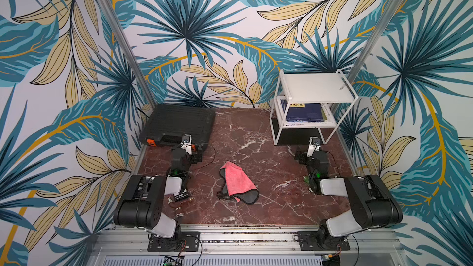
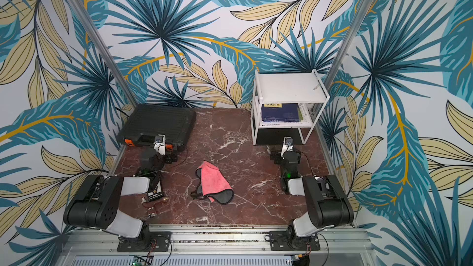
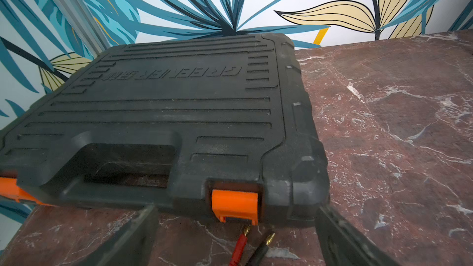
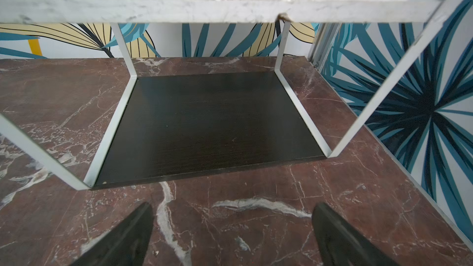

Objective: Wipe the bookshelf clean with a cloth
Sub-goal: Move the shelf to the center of the board.

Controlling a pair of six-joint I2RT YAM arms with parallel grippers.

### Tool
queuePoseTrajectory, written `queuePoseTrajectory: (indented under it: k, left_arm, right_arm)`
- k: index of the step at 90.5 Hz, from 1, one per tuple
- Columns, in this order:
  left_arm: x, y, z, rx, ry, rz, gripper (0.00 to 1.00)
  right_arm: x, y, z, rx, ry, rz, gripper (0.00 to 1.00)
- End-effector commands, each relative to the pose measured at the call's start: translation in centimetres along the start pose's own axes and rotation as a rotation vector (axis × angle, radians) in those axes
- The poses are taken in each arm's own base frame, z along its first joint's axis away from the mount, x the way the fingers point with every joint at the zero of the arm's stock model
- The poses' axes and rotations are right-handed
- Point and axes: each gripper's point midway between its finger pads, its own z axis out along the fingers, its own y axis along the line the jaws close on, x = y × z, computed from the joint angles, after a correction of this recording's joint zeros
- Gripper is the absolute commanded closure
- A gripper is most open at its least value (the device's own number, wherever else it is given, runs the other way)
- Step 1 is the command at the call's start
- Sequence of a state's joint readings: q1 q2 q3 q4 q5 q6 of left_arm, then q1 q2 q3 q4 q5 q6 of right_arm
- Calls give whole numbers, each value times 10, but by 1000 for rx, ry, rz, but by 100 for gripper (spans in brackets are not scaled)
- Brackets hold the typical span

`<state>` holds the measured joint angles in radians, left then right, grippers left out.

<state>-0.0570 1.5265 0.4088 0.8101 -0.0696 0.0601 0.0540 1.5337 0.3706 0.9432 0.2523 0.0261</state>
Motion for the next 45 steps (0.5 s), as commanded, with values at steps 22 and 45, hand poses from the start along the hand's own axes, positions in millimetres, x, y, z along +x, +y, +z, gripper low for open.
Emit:
queuePoseTrajectory:
  k: [22, 45]
  left_arm:
    - [-5, 1, 0, 4, -8, 1, 0]
    - [-5, 1, 0, -1, -10, 5, 0]
  right_arm:
    - [-6, 2, 0, -10, -7, -2, 1]
    - [-5, 1, 1, -10, -6, -1, 1]
